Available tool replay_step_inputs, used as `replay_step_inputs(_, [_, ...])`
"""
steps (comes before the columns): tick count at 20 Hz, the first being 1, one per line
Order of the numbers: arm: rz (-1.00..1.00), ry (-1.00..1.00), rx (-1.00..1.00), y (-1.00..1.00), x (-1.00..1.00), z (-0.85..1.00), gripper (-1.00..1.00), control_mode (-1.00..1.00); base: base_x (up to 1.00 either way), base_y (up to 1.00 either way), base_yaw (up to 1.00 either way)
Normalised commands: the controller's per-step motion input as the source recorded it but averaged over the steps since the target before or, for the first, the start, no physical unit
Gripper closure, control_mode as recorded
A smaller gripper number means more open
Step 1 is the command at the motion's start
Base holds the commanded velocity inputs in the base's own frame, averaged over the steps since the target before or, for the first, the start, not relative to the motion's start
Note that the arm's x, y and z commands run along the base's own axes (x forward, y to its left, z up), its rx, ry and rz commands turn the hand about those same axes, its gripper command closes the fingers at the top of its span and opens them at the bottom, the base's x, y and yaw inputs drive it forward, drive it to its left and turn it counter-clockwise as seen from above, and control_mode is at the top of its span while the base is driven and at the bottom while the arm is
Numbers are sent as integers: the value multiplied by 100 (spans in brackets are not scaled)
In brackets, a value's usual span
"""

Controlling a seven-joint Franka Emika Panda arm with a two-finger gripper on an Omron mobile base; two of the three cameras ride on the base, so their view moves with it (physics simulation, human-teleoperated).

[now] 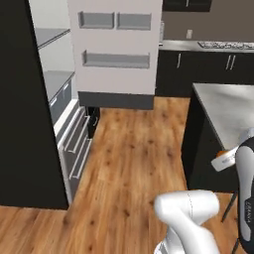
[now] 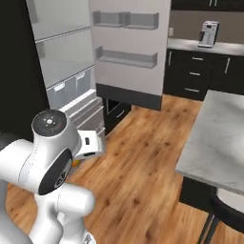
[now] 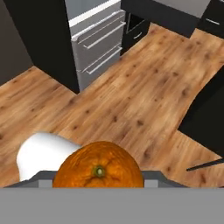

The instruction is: Retrieve the banana and tangerine from the fridge and place them into the bowl on the dining table.

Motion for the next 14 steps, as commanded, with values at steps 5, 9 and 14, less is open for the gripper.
replay_step_inputs(5, [0, 0, 0, 0, 0, 0, 100, 100, -59, -67, -52])
replay_step_inputs(9, [0, 0, 0, 0, 0, 0, 100, 100, -3, -99, -49])
replay_step_inputs(14, [0, 0, 0, 0, 0, 0, 100, 100, 54, -100, -45])
